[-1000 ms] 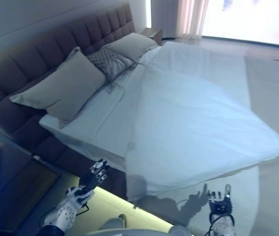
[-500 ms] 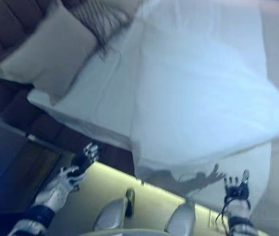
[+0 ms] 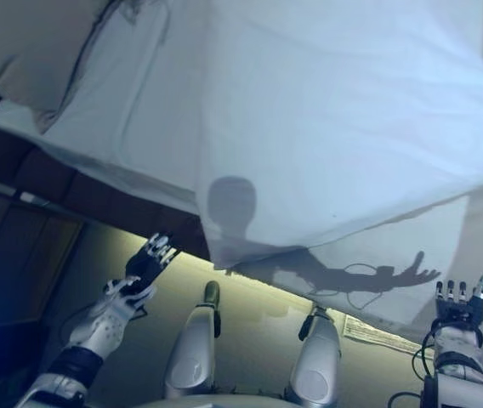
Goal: Make the bed neatly
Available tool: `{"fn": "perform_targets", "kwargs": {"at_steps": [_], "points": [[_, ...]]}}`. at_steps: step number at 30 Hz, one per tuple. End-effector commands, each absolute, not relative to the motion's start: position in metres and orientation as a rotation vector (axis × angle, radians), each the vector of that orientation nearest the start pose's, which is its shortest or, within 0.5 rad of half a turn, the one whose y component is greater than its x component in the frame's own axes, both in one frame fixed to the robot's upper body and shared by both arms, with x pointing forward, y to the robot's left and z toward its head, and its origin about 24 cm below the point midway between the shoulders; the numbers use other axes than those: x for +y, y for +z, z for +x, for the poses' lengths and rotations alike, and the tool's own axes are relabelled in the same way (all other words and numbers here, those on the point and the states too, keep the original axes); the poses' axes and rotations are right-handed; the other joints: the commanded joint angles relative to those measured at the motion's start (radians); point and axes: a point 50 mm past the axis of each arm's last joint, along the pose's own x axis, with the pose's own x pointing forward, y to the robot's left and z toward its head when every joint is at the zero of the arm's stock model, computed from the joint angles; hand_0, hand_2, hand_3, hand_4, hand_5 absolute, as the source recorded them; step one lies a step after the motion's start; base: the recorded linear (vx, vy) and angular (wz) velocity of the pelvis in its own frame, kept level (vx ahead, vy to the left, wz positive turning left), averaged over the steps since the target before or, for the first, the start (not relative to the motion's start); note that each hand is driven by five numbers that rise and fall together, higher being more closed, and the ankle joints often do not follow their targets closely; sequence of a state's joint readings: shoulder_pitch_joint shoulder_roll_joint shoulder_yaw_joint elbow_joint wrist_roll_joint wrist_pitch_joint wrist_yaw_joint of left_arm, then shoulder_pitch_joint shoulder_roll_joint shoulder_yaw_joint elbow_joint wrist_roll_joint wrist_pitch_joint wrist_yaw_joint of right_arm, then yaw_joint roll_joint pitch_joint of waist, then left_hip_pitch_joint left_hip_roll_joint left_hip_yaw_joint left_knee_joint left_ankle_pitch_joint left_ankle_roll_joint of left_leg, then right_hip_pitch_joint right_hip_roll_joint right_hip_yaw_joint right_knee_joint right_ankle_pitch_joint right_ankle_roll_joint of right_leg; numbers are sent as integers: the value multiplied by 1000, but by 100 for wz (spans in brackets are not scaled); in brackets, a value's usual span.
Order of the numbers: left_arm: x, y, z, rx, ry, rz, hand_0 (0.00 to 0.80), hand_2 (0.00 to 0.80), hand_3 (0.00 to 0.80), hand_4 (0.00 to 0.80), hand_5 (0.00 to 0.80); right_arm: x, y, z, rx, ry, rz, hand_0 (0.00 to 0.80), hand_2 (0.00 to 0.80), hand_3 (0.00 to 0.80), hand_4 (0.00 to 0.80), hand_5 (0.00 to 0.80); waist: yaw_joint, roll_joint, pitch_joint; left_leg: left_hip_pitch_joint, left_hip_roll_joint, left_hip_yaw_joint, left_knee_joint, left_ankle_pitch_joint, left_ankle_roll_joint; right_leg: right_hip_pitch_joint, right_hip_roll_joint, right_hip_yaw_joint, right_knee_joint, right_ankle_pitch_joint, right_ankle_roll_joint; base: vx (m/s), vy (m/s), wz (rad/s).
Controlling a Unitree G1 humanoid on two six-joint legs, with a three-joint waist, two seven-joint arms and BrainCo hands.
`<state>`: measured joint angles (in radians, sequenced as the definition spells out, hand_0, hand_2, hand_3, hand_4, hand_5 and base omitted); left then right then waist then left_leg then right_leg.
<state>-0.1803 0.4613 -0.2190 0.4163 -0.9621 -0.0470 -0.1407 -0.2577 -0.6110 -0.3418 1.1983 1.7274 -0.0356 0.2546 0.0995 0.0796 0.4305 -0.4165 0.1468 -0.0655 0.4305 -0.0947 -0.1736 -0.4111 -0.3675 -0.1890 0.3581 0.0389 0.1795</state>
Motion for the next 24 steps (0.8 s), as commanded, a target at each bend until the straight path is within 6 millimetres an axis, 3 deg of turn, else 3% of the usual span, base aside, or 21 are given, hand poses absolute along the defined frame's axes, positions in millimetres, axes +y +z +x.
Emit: {"fn": "perform_targets", "kwargs": {"at_steps": [1,4,11,24], "points": [[227,30,279,111,-108,-448,0,0,0,0,0,-412,4,214,-287,-757,1313,0,0,0,0,0,17,-12,-9,-84,47,-77,-14,91,-5,-3,-104,64,-104,136,82,-146,-133,16],[238,44,284,66,-115,-441,0,0,0,0,0,-419,16,217,-297,-733,1280,0,0,0,0,0,25,8,14,-142,59,-92,-19,113,-24,-60,-97,54,-77,115,82,-101,-122,-13],[230,68,287,-4,-207,-464,0,0,0,0,0,-444,50,218,-412,-697,1252,0,0,0,0,0,54,40,45,-219,61,-82,-64,152,-38,-143,-106,12,-55,102,82,-28,-71,8],[222,96,290,-89,-310,-481,0,0,0,0,0,-457,96,230,-531,-554,1255,0,0,0,0,0,71,78,68,-295,22,-39,-99,187,-22,-281,-135,38,6,99,82,33,-19,7]]}}
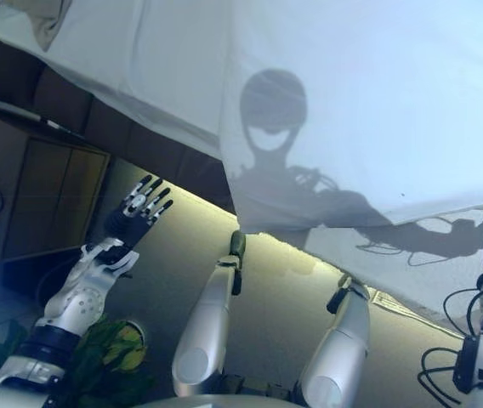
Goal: Make the bed neatly
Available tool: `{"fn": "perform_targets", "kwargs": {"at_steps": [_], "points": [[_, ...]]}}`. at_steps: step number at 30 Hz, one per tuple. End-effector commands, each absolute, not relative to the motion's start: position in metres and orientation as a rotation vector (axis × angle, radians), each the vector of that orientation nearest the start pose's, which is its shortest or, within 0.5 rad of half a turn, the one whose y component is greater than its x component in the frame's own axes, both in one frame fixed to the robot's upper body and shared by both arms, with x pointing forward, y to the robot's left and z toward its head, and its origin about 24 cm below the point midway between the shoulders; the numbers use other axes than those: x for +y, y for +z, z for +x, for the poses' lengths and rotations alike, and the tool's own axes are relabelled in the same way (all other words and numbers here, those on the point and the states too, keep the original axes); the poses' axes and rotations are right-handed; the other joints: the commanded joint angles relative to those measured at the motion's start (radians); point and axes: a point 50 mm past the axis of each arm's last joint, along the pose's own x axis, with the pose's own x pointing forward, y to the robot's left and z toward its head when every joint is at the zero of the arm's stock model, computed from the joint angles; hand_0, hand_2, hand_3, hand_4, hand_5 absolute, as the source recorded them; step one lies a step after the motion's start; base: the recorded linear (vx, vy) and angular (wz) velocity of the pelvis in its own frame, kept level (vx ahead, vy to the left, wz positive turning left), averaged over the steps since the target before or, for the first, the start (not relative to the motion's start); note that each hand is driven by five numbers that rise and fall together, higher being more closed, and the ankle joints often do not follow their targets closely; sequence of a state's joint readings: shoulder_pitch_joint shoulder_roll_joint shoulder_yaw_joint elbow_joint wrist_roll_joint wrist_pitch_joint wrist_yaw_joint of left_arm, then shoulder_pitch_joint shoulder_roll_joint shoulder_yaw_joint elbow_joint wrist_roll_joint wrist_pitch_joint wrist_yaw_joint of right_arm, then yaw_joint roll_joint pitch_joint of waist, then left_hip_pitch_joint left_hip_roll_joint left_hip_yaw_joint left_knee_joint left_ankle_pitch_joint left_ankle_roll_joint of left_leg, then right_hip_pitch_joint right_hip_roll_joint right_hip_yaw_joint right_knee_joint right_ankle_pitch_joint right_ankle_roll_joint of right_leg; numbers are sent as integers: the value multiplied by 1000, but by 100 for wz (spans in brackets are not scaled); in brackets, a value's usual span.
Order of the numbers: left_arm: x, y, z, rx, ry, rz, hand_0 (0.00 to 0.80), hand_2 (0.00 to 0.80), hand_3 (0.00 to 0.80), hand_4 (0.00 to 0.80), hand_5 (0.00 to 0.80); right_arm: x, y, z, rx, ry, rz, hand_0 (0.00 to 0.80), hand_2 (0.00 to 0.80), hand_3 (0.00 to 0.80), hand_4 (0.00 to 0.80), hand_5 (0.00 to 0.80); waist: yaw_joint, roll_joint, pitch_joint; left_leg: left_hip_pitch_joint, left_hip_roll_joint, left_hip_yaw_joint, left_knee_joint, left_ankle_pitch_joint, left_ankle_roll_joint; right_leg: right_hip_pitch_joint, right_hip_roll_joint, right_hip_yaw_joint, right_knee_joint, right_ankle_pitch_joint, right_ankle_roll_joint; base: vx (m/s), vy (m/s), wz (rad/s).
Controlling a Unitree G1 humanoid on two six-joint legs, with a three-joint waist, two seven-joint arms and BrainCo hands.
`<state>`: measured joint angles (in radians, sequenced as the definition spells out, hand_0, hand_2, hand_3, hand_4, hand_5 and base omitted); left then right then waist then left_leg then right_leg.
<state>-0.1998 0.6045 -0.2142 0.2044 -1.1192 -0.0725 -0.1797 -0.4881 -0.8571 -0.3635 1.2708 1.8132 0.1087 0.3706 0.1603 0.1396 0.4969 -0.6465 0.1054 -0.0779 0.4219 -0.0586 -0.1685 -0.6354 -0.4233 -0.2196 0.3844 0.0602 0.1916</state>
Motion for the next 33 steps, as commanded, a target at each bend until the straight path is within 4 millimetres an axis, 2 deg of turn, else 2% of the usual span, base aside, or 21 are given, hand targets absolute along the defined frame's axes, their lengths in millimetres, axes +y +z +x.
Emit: {"fn": "perform_targets", "kwargs": {"at_steps": [1,4,9,11,15,20,27,28,29,30,31,33], "points": [[222,98,290,-99,-318,-482,0,0,0,0,0,-457,97,231,-533,-542,1253,0,0,0,0,0,12,20,3,-68,59,-27,-89,151,-26,-62,-81,69,-13,75,70,61,-40,14],[221,103,289,-123,-333,-496,0,0,0,0,0,-455,99,234,-533,-511,1250,0,0,0,0,0,14,28,11,-84,43,-41,-50,133,-20,-88,-90,83,32,61,70,48,-8,16],[224,107,286,-139,-342,-504,0,0,0,0,0,-448,102,243,-538,-447,1261,0,0,0,0,0,13,37,23,-136,34,-68,101,56,-16,-165,-106,128,187,1,70,63,32,13],[225,108,284,-146,-341,-502,0,0,0,0,0,-448,101,242,-538,-440,1262,0,0,0,0,0,12,41,19,-151,30,-68,161,2,-12,-190,-107,154,260,-47,70,151,52,-8],[230,107,283,-138,-321,-505,0,0,0,0,0,-451,101,238,-551,-436,1277,0,0,0,0,0,10,45,22,-206,21,-70,267,-50,-7,-252,-104,193,372,-92,66,71,16,0],[230,106,281,-126,-326,-510,0,0,0,0,0,-455,116,241,-572,-402,1254,0,0,0,0,0,8,57,18,-237,14,-68,283,-47,-5,-301,-99,215,405,-100,64,33,1,14],[232,99,278,-99,-339,-507,0,0,0,0,0,-461,160,253,-630,-348,1176,0,0,0,0,0,20,77,4,-245,13,-61,251,-20,-10,-325,-107,218,418,-107,64,25,-6,8],[233,99,278,-98,-340,-508,0,0,0,0,0,-462,165,254,-634,-352,1163,113,113,113,113,113,23,80,3,-246,12,-61,245,-15,-11,-329,-108,219,419,-108,64,26,-19,8],[233,99,278,-98,-340,-509,0,0,0,0,0,-462,166,254,-634,-352,1161,138,138,138,138,138,23,80,3,-246,12,-61,243,-14,-11,-330,-109,219,419,-107,64,32,-42,2],[234,100,278,-95,-342,-508,0,0,0,0,0,-464,173,254,-654,-354,1156,339,339,339,339,339,28,81,1,-245,11,-62,233,-8,-11,-330,-110,218,415,-106,65,25,-51,-3],[235,100,278,-93,-342,-507,0,0,0,0,0,-465,179,254,-670,-352,1156,452,452,452,452,452,30,82,0,-243,11,-62,223,-2,-11,-330,-112,215,412,-103,65,25,-74,-6],[236,101,278,-92,-350,-503,0,0,0,0,0,-466,192,256,-700,-338,1145,580,580,580,580,580,33,84,-2,-243,10,-61,207,8,-11,-332,-115,209,403,-99,66,9,-55,-7]]}}
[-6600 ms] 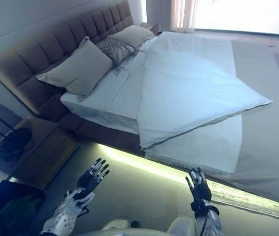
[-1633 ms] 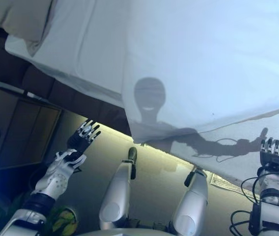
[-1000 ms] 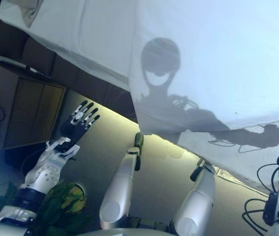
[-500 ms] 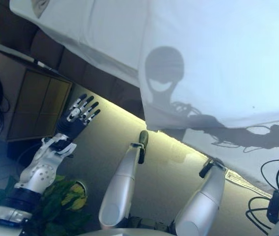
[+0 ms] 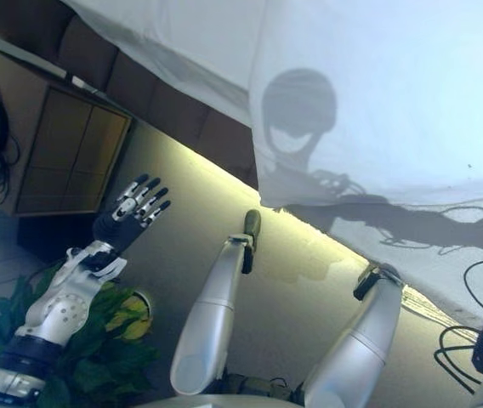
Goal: Make the bed neatly
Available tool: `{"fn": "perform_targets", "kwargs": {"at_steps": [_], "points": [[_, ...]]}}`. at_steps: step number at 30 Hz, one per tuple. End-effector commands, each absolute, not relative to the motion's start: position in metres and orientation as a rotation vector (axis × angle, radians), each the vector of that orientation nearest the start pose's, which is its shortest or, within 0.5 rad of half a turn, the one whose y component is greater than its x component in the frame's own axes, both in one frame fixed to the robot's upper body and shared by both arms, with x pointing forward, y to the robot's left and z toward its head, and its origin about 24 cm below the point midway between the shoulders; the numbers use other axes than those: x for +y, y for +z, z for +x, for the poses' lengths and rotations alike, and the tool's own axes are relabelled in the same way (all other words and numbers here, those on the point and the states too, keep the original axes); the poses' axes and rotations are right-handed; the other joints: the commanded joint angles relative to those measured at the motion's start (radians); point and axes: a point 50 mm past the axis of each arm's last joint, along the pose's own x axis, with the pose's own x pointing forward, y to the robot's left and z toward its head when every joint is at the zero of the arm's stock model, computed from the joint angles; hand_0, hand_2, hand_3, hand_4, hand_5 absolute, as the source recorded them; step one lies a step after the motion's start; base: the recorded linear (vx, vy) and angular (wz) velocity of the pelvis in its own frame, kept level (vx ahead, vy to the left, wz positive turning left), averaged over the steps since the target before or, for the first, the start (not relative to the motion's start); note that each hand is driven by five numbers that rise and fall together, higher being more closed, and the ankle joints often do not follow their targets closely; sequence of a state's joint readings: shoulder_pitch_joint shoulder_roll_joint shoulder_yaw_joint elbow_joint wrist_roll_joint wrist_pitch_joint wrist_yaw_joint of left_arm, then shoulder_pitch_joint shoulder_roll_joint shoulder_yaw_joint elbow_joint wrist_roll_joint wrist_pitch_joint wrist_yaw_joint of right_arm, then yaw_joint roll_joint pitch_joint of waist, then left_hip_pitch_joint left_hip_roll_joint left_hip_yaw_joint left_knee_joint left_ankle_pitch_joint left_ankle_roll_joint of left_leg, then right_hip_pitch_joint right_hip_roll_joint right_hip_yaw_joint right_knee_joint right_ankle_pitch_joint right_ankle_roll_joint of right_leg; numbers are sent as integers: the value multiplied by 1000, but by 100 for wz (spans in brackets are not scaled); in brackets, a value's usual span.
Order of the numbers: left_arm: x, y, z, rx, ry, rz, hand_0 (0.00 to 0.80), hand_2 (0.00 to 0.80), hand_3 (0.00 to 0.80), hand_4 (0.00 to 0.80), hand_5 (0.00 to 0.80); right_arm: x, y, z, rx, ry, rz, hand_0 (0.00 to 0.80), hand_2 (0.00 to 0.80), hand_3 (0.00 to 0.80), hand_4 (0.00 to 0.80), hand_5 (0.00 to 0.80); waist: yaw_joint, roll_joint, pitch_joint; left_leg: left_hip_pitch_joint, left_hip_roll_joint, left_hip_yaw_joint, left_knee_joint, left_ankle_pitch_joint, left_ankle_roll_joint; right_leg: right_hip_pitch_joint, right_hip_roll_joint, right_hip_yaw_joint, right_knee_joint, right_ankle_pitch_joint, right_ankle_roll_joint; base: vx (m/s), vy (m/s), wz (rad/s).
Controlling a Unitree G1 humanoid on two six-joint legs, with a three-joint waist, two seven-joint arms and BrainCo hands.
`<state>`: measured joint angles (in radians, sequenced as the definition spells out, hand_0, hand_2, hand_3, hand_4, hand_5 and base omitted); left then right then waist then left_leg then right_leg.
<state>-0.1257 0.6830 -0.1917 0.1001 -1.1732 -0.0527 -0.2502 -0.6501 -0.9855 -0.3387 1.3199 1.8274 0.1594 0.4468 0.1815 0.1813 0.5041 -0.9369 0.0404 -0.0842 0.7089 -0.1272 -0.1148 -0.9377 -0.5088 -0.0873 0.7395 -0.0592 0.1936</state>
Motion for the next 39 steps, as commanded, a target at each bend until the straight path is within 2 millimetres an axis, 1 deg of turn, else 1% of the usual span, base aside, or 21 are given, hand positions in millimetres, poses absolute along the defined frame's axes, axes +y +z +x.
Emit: {"fn": "perform_targets", "kwargs": {"at_steps": [1,3,5,6,8,10,14,17,18,20,21,23,25,26,28,29,30,33,36,38,39], "points": [[236,100,278,-91,-353,-502,0,0,0,0,0,-466,197,257,-711,-328,1138,599,599,599,599,599,13,43,-10,45,73,-55,-82,79,-65,-32,-28,77,47,22,64,8,-35,-6],[235,102,279,-93,-360,-498,0,0,0,0,0,-464,208,262,-725,-304,1128,653,653,653,653,653,14,44,-13,44,75,-54,-89,83,-66,-33,-29,74,45,22,65,8,-23,-5],[236,103,279,-97,-361,-496,0,0,0,0,0,-461,215,266,-724,-290,1120,728,728,728,728,728,16,46,-15,43,76,-52,-94,87,-65,-37,-30,74,48,21,64,0,0,0],[236,103,278,-98,-361,-497,0,0,0,0,0,-460,217,268,-725,-288,1122,800,800,800,800,800,16,47,-15,43,76,-51,-94,88,-65,-39,-31,75,52,20,64,11,-1,3],[238,102,278,-92,-359,-500,0,0,0,0,0,-458,219,271,-722,-282,1133,800,800,800,800,800,17,49,-14,41,76,-52,-91,88,-66,-42,-33,75,61,16,64,13,5,6],[238,101,278,-89,-356,-506,0,0,0,0,0,-456,216,274,-703,-281,1142,800,800,800,800,800,12,51,-12,44,75,-51,-92,88,-67,-44,-31,76,63,17,64,6,17,6],[234,99,276,-98,-357,-527,0,0,0,0,0,-451,195,275,-648,-297,1134,800,800,800,800,800,7,53,-9,58,73,-43,-101,89,-65,-32,-34,71,47,25,64,-2,15,2],[230,95,275,-90,-349,-552,0,0,0,0,0,-446,175,276,-559,-315,1042,800,800,800,800,800,6,53,-13,78,71,-42,-110,88,-64,-11,-39,63,32,32,64,4,55,3],[227,92,275,-77,-340,-566,0,0,0,0,0,-441,165,278,-512,-309,1009,800,800,800,800,800,6,54,-16,89,68,-42,-117,89,-62,-1,-39,63,28,35,64,9,55,0],[224,89,276,-65,-326,-563,0,0,0,0,0,-435,154,280,-460,-298,966,800,800,800,800,800,3,53,-18,103,67,-42,-130,93,-61,11,-38,62,18,39,65,4,26,-1],[221,89,277,-65,-328,-555,0,0,0,0,0,-429,146,283,-432,-281,953,800,800,800,800,800,1,50,-19,111,66,-43,-138,95,-61,19,-36,61,11,41,65,-11,36,-2],[213,87,281,-65,-332,-536,0,0,0,0,0,-412,134,292,-400,-207,975,800,800,800,800,800,-6,47,-19,127,69,-41,-153,101,-60,33,-34,59,-4,46,67,-24,52,-2],[202,84,285,-45,-333,-546,0,0,0,0,0,-391,125,304,-390,-107,1042,800,800,800,800,800,-16,46,-16,141,72,-39,-165,105,-61,41,-30,58,-17,53,68,-25,52,-5],[201,84,286,-42,-333,-548,0,0,0,0,0,-388,124,305,-388,-97,1048,800,800,800,800,800,-18,45,-15,143,72,-39,-168,106,-61,44,-30,57,-20,54,68,-28,39,-6],[188,80,291,-21,-334,-562,0,0,0,0,0,-357,117,322,-337,-4,1062,800,800,800,800,800,-32,40,-8,152,78,-36,-174,110,-61,51,-26,57,-34,65,68,-35,41,-5],[182,79,293,-18,-337,-567,0,0,0,0,0,-345,117,328,-314,25,1055,800,800,800,800,800,-36,39,-5,155,79,-35,-177,113,-61,53,-24,57,-38,68,68,-37,38,-7],[175,79,294,-13,-342,-579,0,0,0,0,0,-328,116,336,-282,51,1028,800,800,800,800,800,-40,36,-1,158,81,-33,-180,116,-61,57,-21,57,-45,73,68,-30,33,-8],[159,81,297,-6,-364,-628,0,0,0,0,0,-288,117,352,-199,126,972,800,800,800,800,800,-45,31,4,163,83,-30,-183,122,-59,64,-20,55,-56,85,68,-23,27,-10],[143,83,298,5,-404,-716,0,0,0,0,0,-250,124,363,-155,208,945,800,800,800,800,800,-44,26,9,169,87,-29,-186,127,-57,76,-23,47,-66,92,68,-10,9,-7],[134,82,297,27,-430,-761,0,0,0,0,0,-233,128,366,-141,257,925,800,800,800,800,800,-45,26,13,172,84,-30,-185,129,-55,83,-24,43,-70,96,68,0,0,0],[127,80,296,47,-448,-793,0,0,0,0,0,-218,135,368,-138,288,904,800,800,800,800,800,-46,24,14,172,82,-31,-185,130,-54,85,-22,43,-72,98,68,0,0,0]]}}
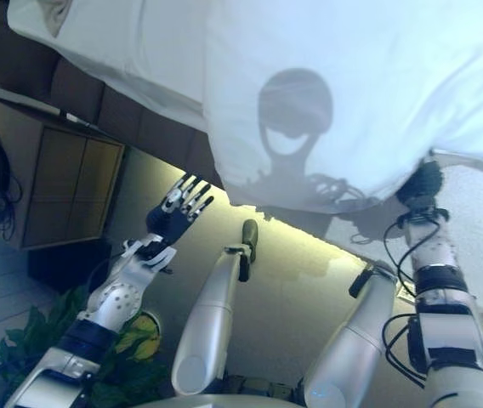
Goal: Make the bed neatly
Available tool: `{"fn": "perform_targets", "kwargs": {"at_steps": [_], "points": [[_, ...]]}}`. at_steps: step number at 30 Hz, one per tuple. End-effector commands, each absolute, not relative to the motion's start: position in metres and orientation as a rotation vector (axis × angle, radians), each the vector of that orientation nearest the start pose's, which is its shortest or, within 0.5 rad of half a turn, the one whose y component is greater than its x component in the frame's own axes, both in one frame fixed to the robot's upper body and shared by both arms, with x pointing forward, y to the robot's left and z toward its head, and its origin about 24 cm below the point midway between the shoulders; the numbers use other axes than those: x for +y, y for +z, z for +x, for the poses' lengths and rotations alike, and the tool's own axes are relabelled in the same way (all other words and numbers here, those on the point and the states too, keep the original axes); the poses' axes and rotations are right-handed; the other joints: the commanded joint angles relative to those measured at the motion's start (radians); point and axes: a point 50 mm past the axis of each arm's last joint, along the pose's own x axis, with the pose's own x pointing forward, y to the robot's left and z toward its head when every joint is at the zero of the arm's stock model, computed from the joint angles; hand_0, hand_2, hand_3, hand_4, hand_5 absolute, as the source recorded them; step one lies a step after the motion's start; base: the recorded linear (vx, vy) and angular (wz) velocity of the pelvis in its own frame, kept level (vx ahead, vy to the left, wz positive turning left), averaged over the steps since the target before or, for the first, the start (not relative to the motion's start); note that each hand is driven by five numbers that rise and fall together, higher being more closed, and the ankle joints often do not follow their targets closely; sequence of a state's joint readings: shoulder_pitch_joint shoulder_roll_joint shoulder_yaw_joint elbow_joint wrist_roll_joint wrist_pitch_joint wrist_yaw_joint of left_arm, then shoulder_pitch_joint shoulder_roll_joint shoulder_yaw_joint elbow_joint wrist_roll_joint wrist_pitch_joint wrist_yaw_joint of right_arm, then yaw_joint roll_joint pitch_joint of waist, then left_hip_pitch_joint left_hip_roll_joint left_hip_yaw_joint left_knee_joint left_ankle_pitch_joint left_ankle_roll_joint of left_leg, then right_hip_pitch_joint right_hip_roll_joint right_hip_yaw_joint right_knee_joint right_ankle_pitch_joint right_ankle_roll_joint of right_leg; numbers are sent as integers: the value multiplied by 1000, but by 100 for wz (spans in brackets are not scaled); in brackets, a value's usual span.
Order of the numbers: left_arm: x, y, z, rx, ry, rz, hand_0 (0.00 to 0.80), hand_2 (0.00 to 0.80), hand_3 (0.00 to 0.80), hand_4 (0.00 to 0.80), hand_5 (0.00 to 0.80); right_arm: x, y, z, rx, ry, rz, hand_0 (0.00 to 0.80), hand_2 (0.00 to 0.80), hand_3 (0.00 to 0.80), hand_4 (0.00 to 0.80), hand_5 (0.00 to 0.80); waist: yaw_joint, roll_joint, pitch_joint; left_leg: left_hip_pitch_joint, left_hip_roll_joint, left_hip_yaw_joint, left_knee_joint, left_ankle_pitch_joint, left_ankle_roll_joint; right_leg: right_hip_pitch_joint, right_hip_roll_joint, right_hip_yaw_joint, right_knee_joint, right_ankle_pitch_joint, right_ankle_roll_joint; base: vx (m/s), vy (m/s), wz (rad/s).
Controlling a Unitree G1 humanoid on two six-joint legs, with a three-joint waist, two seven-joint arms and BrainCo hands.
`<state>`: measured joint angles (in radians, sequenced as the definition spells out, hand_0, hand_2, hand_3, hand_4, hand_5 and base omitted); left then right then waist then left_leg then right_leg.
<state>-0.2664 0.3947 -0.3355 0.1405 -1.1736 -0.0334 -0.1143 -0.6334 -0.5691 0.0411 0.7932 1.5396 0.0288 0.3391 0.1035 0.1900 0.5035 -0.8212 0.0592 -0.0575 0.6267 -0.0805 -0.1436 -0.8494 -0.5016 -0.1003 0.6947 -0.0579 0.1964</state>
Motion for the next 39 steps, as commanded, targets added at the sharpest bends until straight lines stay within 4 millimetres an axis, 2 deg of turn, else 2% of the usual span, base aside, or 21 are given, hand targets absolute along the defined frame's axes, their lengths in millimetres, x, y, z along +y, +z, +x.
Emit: {"fn": "perform_targets", "kwargs": {"at_steps": [1,4,9,12,15,18,21,24,27,30,34,39], "points": [[116,77,294,91,-480,-853,0,0,0,0,0,-199,144,370,-140,326,873,800,800,800,800,800,32,12,16,55,60,-59,-102,84,-24,-1,-27,55,-30,100,65,0,0,0],[93,64,289,211,-553,-962,0,0,0,0,0,-161,160,371,-130,394,821,800,800,800,800,800,27,0,16,53,64,-57,-97,86,-22,4,-23,52,-37,107,65,-2,3,-2],[53,22,285,504,-493,-1136,0,0,0,0,0,-112,188,370,-126,451,797,800,800,800,800,800,14,-37,16,42,71,-60,-86,90,-13,11,-4,51,-44,112,65,1,-6,-1],[35,6,281,615,-455,-1204,0,0,0,0,0,-97,196,369,-126,473,828,800,800,800,800,800,9,-58,16,27,78,-67,-78,93,-10,14,4,46,-54,118,65,2,-58,-5],[17,0,276,680,-457,-1291,0,0,0,0,0,-87,201,367,-132,485,844,800,800,800,800,800,9,-79,16,13,83,-73,-70,96,-7,22,8,32,-71,129,65,8,-78,-6],[9,-4,271,707,-467,-1300,0,0,0,0,0,-85,199,366,-128,480,861,800,800,800,800,800,14,-94,17,3,87,-80,-60,94,-7,32,6,18,-85,138,65,10,-78,-5],[10,-10,269,674,-425,-1278,0,0,0,0,0,-84,196,366,-120,478,882,800,800,800,800,800,16,-101,17,-5,89,-86,-47,92,-10,37,10,16,-87,140,65,33,-40,-3],[19,-1,283,572,-357,-1277,0,0,0,0,0,-79,192,363,-119,486,895,800,800,800,800,800,15,-110,17,-13,94,-87,-38,91,-8,39,10,17,-88,141,65,17,-7,-2],[18,18,298,478,-318,-1222,0,0,0,0,0,-74,190,362,-119,493,920,800,800,800,800,800,10,-112,17,-22,91,-86,-31,92,-4,32,10,24,-77,137,65,7,13,-2],[19,34,309,380,-264,-1256,0,0,0,0,0,-72,191,361,-124,496,917,800,800,800,800,800,6,-113,17,-28,86,-84,-22,91,-1,30,9,27,-72,134,65,17,32,-1],[29,45,318,286,-170,-1367,0,0,0,0,0,-71,191,359,-131,496,905,800,800,800,800,800,-1,-116,17,-32,81,-84,-13,85,1,27,10,31,-67,130,65,0,0,0],[37,54,324,220,-115,-1393,0,0,0,0,0,-68,188,357,-120,506,912,800,800,800,800,800,-10,-118,17,-32,77,-80,-4,85,3,24,16,41,-52,124,62,19,39,-1]]}}
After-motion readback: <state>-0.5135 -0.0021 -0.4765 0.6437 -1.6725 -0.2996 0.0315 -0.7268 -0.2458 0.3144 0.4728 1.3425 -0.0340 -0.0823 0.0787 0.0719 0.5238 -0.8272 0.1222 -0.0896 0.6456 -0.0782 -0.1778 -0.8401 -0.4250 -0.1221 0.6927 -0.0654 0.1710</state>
